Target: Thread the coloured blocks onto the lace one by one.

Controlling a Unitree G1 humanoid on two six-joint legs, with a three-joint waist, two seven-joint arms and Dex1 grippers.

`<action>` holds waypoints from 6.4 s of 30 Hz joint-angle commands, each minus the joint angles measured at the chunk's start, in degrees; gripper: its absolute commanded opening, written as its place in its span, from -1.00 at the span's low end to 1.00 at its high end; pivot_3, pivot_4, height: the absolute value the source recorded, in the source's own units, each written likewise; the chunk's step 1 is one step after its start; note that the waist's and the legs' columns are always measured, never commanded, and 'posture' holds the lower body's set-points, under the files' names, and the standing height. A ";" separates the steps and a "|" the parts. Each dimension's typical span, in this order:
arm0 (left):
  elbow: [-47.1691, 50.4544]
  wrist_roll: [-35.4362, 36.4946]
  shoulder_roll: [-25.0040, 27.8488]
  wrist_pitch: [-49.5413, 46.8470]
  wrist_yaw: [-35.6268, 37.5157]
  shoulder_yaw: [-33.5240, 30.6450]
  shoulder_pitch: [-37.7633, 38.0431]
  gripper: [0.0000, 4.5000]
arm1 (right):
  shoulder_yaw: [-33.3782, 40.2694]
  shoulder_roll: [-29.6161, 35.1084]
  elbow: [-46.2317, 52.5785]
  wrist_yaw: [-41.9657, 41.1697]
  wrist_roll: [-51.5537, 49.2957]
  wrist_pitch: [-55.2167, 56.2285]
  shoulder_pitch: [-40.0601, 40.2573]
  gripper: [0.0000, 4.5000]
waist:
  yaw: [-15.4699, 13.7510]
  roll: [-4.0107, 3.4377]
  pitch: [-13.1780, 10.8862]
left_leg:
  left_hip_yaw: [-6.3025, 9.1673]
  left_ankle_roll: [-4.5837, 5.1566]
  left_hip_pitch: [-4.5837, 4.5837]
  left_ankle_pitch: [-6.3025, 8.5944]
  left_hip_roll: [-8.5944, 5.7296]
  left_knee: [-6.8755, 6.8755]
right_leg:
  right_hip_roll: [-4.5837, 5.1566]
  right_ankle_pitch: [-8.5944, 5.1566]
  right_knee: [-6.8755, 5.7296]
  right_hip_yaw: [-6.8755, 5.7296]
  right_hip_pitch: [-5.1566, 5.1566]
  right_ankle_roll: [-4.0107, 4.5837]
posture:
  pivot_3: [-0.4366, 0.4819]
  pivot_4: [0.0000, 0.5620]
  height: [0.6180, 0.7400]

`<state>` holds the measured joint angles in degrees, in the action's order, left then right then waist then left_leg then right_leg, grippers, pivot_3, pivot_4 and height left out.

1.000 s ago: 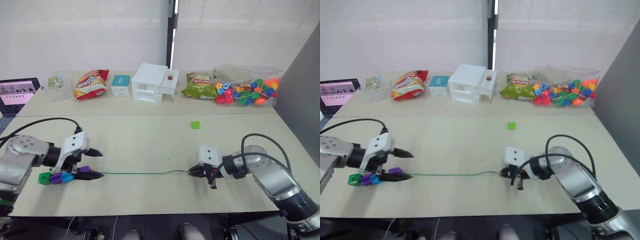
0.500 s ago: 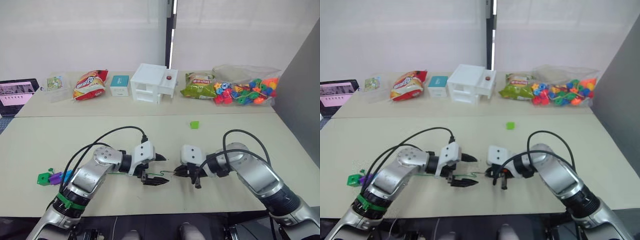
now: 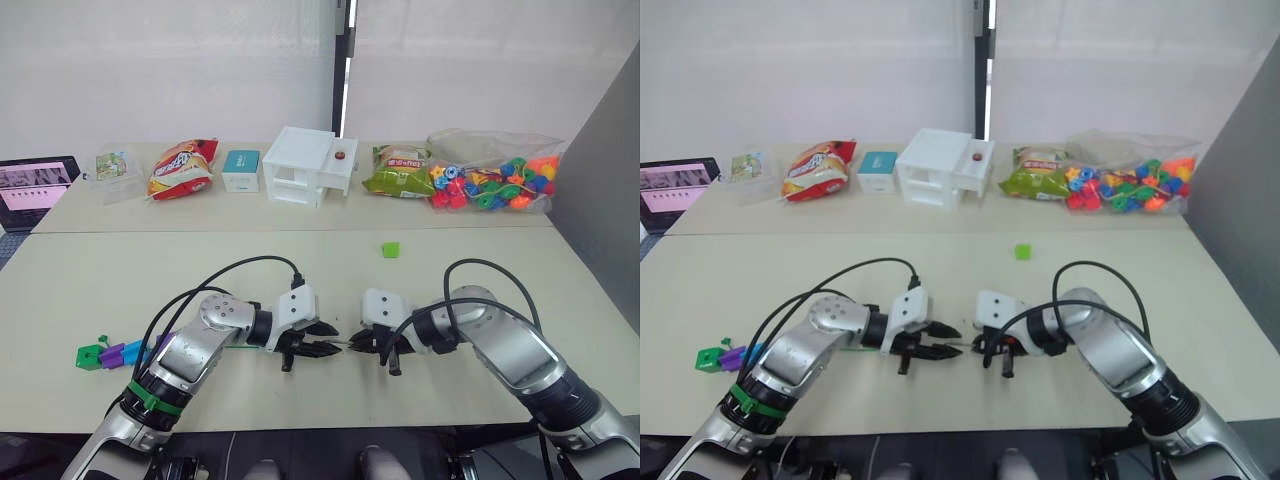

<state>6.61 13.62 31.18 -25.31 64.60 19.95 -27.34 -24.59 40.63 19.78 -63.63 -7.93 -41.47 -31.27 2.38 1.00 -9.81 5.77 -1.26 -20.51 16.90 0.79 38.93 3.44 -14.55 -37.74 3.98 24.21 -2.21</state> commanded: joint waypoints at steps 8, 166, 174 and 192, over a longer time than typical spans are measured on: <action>2.41 0.80 -0.04 -0.98 -0.19 -0.85 -0.47 -0.99 | -1.08 1.98 1.66 -0.44 0.97 1.16 -0.19 -1.00 | 0.00 0.00 0.00 | 0.00 0.00 0.00 0.00 0.00 0.00 | 0.00 0.00 0.00 0.00 0.00 0.00 | -0.05 -0.47 1.00; 13.11 0.82 3.86 -26.50 -11.22 7.27 -8.25 -1.00 | 0.74 -1.31 -11.08 -7.01 6.39 14.36 2.95 -0.43 | 0.24 -0.05 0.00 | -0.03 0.00 0.20 0.00 0.01 -0.06 | -0.03 -0.02 0.00 0.06 -0.16 -0.01 | -0.05 -0.47 1.00; 12.55 0.69 2.06 -26.48 -11.68 8.06 -9.03 -1.00 | 0.74 -1.58 -10.00 -6.70 6.50 13.07 2.51 -0.43 | 0.18 -0.05 0.00 | -0.03 0.00 0.20 0.00 0.01 -0.06 | -0.02 -0.02 0.00 0.05 -0.16 -0.02 | -0.05 -0.47 1.00; 3.61 0.27 -5.06 -15.93 -9.54 6.18 -7.98 -0.70 | 0.73 -2.47 -6.68 -4.33 6.32 8.93 3.12 -0.43 | -0.06 -0.02 0.04 | -0.02 -0.02 0.23 -0.01 -0.02 0.02 | 0.00 -0.02 0.10 0.05 -0.31 -0.02 | -0.05 -0.47 1.00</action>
<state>9.02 11.50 26.66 -42.85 53.88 29.18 -35.02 -22.24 39.10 11.34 -68.34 -1.04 -32.43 -28.92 2.32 0.98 -9.78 5.76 -1.29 -20.29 16.89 0.78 38.95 3.43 -14.57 -37.65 4.02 23.92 -2.23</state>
